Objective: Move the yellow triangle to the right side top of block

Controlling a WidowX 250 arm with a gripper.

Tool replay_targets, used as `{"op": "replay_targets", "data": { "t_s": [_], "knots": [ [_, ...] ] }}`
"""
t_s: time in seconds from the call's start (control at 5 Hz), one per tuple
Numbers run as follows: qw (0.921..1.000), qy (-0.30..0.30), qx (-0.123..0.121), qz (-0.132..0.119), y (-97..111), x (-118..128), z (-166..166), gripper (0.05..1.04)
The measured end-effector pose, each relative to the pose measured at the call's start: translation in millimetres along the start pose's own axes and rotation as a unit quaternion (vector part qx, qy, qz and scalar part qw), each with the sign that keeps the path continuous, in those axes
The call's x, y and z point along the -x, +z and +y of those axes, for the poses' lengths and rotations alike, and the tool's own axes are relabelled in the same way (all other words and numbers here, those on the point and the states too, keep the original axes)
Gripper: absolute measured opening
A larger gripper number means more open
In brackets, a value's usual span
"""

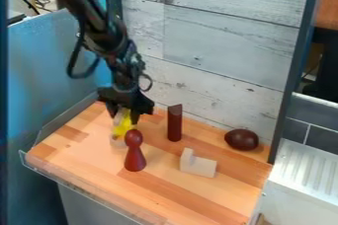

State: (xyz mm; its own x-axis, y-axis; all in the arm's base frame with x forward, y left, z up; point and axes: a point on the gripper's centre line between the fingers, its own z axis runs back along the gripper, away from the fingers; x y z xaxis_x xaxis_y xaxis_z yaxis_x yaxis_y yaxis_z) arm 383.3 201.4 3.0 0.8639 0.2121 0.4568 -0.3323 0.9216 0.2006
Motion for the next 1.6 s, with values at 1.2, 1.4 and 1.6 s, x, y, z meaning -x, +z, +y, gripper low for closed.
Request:
{"op": "replay_targets", "data": {
  "t_s": [1.2,1.4,1.6],
  "knots": [
    [0.9942,0.006,0.075,0.077,-3,7,3,0.565],
    [0.9937,0.005,0.083,0.075,1,-1,5,0.565],
    [0.9934,0.004,0.086,0.076,1,0,8,0.565]
  ]
}}
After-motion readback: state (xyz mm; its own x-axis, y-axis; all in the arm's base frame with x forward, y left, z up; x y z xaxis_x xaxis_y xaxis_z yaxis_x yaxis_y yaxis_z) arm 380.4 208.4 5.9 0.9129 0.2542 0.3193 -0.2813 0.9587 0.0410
